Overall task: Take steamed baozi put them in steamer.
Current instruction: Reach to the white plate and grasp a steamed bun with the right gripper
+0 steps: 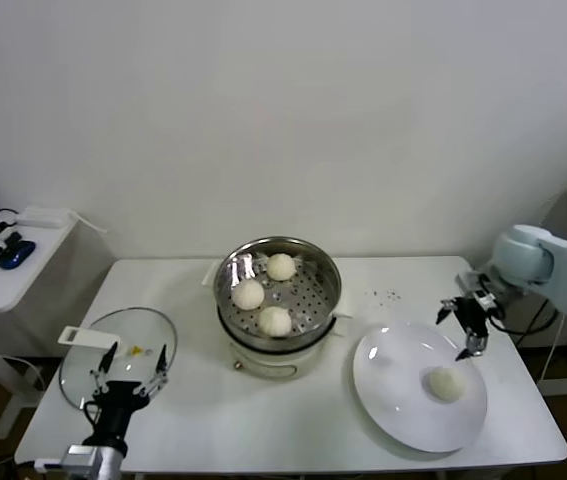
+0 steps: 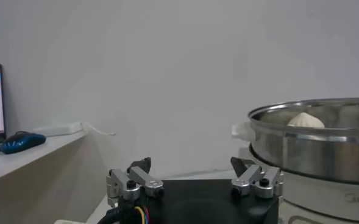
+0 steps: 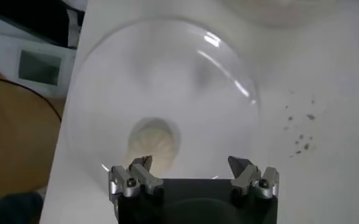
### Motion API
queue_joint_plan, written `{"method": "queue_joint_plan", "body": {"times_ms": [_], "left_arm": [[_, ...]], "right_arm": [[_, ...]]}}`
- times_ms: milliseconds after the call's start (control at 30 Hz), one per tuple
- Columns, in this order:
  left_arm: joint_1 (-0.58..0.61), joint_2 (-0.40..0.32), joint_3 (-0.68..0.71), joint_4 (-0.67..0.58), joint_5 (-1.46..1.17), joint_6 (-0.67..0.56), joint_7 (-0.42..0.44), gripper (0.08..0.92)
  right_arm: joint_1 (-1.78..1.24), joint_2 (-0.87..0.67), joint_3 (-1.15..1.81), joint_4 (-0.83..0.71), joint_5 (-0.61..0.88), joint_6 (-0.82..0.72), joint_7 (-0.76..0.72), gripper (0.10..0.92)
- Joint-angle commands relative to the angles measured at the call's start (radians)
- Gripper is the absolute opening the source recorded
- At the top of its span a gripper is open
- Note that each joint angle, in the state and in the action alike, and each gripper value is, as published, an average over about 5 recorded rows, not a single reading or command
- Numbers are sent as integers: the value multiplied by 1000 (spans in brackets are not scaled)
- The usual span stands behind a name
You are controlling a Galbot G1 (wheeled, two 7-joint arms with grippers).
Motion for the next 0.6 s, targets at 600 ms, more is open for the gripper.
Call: {"method": "queue_joint_plan", "body": {"times_ms": [600], "left_arm": [[-5, 5, -7, 33, -8, -1, 5, 823]], "right_arm": [[-275, 16, 154, -50, -71, -39, 35, 823]]}}
